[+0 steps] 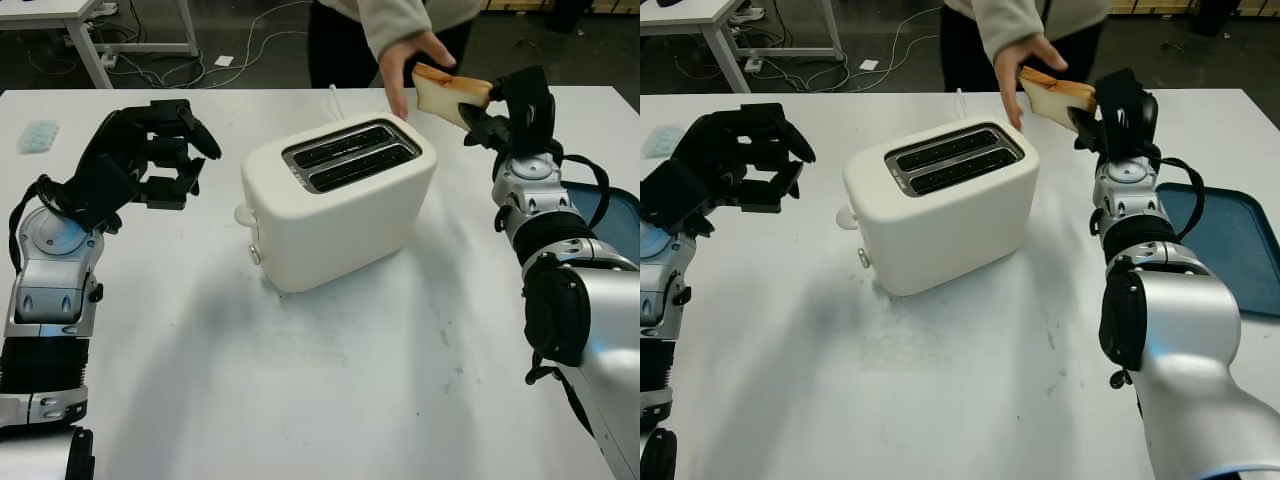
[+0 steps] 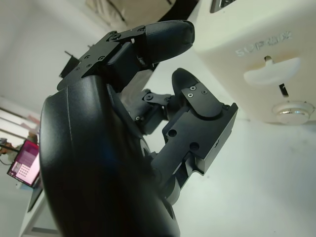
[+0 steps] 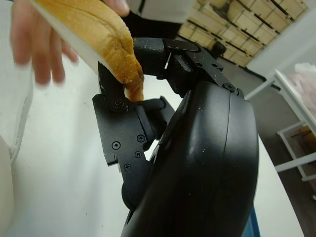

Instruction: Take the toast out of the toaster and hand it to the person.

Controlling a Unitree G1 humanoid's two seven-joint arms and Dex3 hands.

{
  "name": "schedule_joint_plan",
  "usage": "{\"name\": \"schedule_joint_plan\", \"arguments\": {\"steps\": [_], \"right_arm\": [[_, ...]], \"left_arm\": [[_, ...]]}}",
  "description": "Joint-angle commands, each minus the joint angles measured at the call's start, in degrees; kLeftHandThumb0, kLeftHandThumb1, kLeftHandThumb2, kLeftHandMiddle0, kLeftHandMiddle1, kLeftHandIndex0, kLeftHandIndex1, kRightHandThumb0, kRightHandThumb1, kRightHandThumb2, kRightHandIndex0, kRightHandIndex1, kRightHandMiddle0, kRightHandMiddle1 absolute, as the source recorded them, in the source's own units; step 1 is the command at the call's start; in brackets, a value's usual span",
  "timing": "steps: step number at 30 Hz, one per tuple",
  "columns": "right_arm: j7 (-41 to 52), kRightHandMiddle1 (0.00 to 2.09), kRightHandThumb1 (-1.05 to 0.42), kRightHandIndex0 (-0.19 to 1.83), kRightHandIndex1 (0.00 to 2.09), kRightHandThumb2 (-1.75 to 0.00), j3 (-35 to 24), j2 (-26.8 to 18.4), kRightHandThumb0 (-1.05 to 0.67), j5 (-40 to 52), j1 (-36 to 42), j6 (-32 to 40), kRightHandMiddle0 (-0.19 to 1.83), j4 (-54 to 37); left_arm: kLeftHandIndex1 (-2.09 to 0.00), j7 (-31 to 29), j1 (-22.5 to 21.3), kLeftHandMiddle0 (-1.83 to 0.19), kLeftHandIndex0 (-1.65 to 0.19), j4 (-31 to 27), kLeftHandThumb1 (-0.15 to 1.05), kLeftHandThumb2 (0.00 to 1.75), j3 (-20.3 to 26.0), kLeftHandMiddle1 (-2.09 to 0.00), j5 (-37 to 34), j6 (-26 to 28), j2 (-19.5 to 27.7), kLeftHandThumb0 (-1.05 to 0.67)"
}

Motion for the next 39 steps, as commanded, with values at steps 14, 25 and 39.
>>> {"name": "schedule_joint_plan", "arguments": {"steps": [14, 25, 39], "right_arm": [[0.31, 1.75, -0.92, 0.86, 1.75, -0.11, 0.88, 0.47, -0.21, -0.04, -0.34, -0.63, 0.64, -0.50], [0.42, 1.75, -0.92, 0.86, 1.75, -0.11, 1.70, 0.45, -0.23, -0.59, -0.19, -0.61, 0.66, -0.47], [5.24, 1.31, -0.92, 1.00, 1.66, -0.08, 5.27, -1.48, -0.51, -3.16, 0.04, 1.18, 0.98, -0.39]], "left_arm": [[-1.24, -0.23, -1.10, -0.99, -0.77, 1.32, 0.47, 1.15, -0.07, -1.42, 0.05, -2.14, 0.19, 0.00], [-1.23, -0.14, -0.89, -0.98, -0.75, 0.35, 0.49, 1.14, -0.14, -1.42, 0.18, -0.78, 0.47, 0.02], [-1.23, 0.00, -0.80, -0.98, -0.75, 0.05, 0.48, 1.14, -0.21, -1.42, 0.27, -0.49, 0.34, 0.04]]}}
